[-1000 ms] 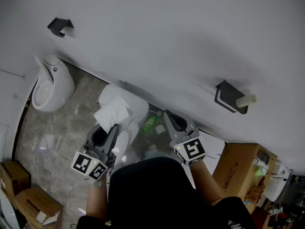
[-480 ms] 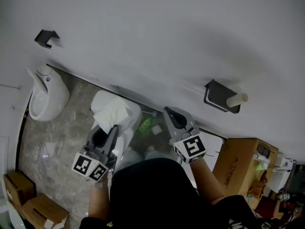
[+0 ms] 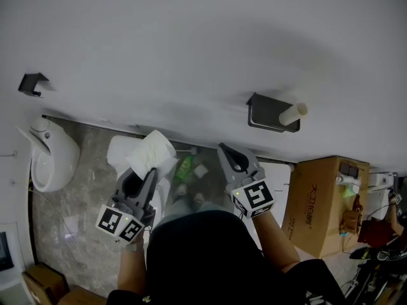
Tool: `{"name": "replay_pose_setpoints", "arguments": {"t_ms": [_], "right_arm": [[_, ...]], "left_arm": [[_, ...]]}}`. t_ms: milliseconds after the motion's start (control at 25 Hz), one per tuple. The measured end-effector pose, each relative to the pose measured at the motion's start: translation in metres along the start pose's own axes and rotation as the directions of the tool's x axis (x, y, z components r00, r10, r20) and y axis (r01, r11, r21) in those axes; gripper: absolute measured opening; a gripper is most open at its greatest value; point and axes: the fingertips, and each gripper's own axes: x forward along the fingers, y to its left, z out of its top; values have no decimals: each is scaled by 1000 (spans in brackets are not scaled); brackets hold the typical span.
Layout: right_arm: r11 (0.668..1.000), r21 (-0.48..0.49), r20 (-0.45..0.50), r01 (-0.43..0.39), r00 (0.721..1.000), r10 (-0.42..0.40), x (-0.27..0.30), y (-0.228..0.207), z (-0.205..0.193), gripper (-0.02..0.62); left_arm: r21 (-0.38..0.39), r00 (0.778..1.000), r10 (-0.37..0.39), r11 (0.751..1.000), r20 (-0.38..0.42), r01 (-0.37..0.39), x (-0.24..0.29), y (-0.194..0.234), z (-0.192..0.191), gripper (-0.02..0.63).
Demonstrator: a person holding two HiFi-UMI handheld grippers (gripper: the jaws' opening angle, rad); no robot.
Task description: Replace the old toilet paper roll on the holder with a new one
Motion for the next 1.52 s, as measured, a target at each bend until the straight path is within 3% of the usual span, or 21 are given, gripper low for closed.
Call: {"name": "replay_pose_setpoints", "arguments": {"t_ms": [360, 800, 1000, 1320, 1520], "right_arm": [[981, 41, -41, 192, 981, -190, -30, -46, -9, -1], [902, 50, -21, 429, 903, -429, -78, -108, -4, 0], [858, 57, -13, 510, 860, -510, -96, -138, -2, 10], [787, 83, 3, 611, 789, -614, -112, -185, 7, 116], [773, 111, 2, 624, 778, -628, -107, -205, 13, 214]], "left_arm": [[-1, 983, -176, 984, -58, 177, 63, -13, -3, 138], [-1, 931, -353, 935, -96, 354, 124, -43, -1, 138], [12, 920, -376, 925, -107, 379, 134, -46, 1, 138], [27, 932, -346, 936, -105, 351, 127, -35, 6, 138], [27, 944, -313, 948, -101, 317, 118, -26, 6, 138]]}}
